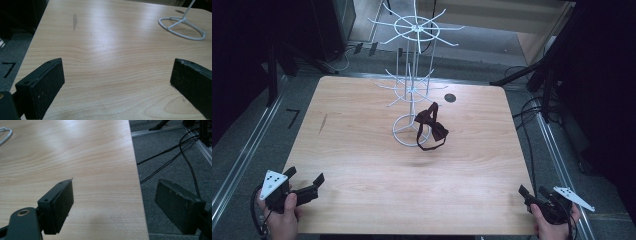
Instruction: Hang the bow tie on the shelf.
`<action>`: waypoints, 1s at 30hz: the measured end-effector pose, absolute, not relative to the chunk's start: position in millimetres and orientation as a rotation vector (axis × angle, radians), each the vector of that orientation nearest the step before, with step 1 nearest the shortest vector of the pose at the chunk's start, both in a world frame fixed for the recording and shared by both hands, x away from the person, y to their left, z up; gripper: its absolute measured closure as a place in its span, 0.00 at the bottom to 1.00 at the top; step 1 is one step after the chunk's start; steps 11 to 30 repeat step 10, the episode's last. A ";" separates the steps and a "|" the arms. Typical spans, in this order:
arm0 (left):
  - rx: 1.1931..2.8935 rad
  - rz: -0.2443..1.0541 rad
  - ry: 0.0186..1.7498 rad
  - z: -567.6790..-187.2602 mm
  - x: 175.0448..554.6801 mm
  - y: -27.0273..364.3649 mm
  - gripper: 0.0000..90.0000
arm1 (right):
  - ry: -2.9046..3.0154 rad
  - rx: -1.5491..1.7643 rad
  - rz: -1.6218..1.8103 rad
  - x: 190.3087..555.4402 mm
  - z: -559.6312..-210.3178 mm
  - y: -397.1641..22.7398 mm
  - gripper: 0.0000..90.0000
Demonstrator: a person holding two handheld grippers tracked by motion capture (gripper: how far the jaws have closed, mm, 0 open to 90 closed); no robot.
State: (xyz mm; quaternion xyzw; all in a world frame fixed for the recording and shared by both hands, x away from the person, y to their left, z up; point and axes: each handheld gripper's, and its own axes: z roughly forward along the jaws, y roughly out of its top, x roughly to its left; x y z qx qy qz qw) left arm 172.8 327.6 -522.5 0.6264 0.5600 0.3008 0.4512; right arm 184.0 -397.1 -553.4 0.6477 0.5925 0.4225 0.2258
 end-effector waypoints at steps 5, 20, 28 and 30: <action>1.549 0.743 1.385 -522.5 172.9 327.6 0.00 | 1.619 1.797 1.169 182.8 -554.6 -396.9 0.18; 1.549 0.741 1.384 -522.5 173.0 327.5 0.00 | 1.614 1.804 1.163 183.0 -554.4 -397.4 0.18; 1.549 0.741 1.384 -522.5 173.0 327.5 0.00 | 1.614 1.804 1.163 183.0 -554.4 -397.4 0.18; 1.549 0.741 1.384 -522.5 173.0 327.5 0.00 | 1.614 1.804 1.163 183.0 -554.4 -397.4 0.18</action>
